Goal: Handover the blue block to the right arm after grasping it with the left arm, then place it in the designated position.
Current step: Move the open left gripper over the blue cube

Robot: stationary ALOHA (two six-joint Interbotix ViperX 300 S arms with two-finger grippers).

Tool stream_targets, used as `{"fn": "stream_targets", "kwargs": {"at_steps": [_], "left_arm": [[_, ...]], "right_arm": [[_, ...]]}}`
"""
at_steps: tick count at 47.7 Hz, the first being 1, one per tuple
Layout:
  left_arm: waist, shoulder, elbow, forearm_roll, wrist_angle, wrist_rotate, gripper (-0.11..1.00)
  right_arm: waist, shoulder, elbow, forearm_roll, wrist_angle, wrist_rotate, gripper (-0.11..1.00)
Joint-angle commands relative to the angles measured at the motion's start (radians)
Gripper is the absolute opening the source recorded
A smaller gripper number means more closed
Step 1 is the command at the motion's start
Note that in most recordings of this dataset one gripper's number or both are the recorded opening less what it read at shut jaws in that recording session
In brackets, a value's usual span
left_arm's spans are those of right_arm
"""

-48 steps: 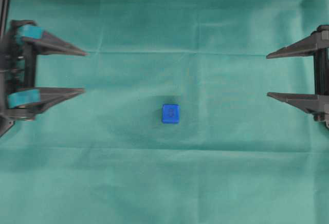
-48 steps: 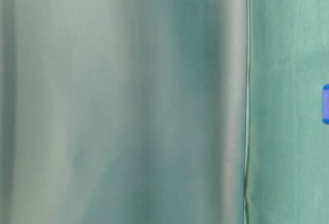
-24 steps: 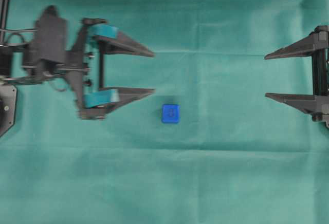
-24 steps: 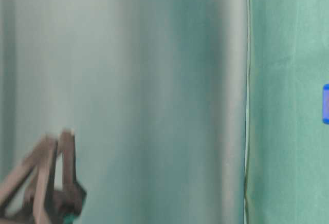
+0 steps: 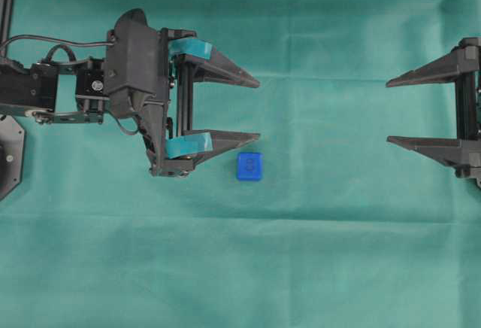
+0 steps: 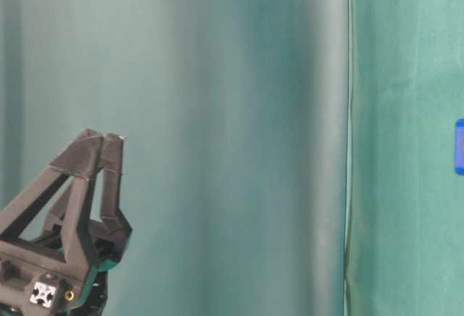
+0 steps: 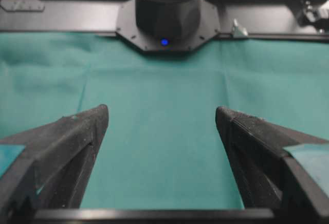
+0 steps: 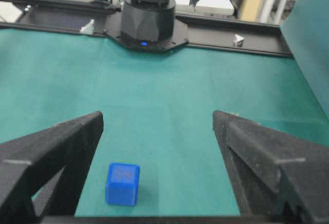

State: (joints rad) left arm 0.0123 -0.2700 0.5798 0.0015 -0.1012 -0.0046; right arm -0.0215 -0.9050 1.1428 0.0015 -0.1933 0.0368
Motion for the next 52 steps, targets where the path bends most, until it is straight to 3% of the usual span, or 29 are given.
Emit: {"fn": "stream_targets", "kwargs": {"at_steps": [1, 29, 52], "left_arm": [[0.000, -0.002, -0.049, -0.003, 0.052, -0.005, 1.00], [-0.011, 0.195, -0.393, 0.000, 0.756, -0.017, 1.00], [-0.018, 0.207, -0.414, 0.000, 0.798, -0.017, 1.00]], "right_arm": [[-0.002, 0.006, -0.021, -0.003, -0.008, 0.000, 0.93], [-0.002, 0.015, -0.021, -0.003, -0.005, 0.000, 0.93], [-0.002, 0.015, -0.021, -0.003, 0.000, 0.000, 0.93]]}}
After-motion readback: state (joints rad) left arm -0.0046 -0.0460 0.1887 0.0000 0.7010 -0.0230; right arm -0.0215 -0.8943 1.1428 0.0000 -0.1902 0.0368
